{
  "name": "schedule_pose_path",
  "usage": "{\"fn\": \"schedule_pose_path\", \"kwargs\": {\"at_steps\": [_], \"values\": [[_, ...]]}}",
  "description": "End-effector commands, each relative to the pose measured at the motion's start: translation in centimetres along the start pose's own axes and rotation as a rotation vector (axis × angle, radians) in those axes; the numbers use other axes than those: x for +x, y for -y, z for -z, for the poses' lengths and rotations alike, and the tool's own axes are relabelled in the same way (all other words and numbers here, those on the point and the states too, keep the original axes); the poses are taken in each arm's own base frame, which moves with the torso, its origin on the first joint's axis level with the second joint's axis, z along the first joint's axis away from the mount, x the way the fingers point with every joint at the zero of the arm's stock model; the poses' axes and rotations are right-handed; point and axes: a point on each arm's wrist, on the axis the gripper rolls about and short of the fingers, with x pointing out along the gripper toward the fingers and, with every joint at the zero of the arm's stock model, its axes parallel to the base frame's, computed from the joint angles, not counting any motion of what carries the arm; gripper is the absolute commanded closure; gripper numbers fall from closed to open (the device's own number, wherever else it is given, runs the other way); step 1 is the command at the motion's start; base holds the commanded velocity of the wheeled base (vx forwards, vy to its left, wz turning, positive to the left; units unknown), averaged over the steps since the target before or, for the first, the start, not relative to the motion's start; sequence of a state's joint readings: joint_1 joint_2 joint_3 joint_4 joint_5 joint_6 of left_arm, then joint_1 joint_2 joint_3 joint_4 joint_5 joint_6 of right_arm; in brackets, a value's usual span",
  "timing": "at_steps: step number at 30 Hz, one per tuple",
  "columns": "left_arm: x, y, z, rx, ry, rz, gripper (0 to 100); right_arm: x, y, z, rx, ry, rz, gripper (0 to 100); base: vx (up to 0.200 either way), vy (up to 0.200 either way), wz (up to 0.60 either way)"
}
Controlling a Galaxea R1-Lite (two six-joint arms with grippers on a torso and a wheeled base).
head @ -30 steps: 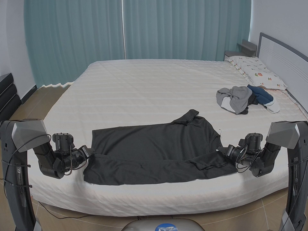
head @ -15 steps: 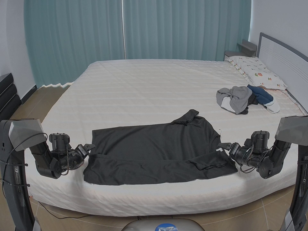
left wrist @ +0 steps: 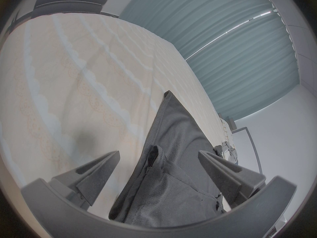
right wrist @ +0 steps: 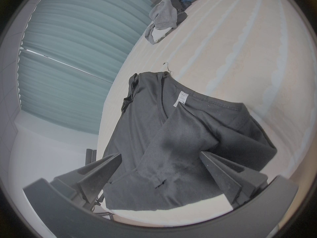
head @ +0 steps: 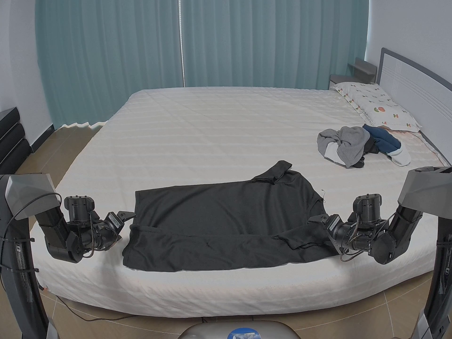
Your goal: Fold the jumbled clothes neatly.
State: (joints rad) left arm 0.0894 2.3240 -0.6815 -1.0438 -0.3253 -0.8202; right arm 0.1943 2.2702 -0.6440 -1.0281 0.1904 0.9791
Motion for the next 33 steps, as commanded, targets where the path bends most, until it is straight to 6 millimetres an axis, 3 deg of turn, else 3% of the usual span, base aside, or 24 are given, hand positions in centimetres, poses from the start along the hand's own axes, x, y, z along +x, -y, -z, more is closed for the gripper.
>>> {"fn": "schedule_pose_path", "kwargs": {"at_steps": [1, 6, 17, 33], "values": [[-0.1, 0.1, 0.0, 0.004, 0.003, 0.001, 0, 1.6, -0.4, 0.8, -0.012, 0.008, 0.012, 0, 0.0, 0.0, 0.0], [0.0, 0.1, -0.1, 0.007, 0.004, 0.003, 0, 2.1, -0.3, 1.3, -0.015, 0.009, 0.032, 0, 0.0, 0.0, 0.0], [0.0, 0.2, -0.1, 0.01, 0.005, 0.003, 0, 0.2, -1.4, 1.0, -0.016, 0.024, 0.025, 0, 0.0, 0.0, 0.0], [0.1, 0.2, -0.1, 0.012, 0.008, 0.002, 0, 1.1, -0.6, 2.3, -0.021, 0.016, 0.098, 0, 0.0, 0.0, 0.0]]}}
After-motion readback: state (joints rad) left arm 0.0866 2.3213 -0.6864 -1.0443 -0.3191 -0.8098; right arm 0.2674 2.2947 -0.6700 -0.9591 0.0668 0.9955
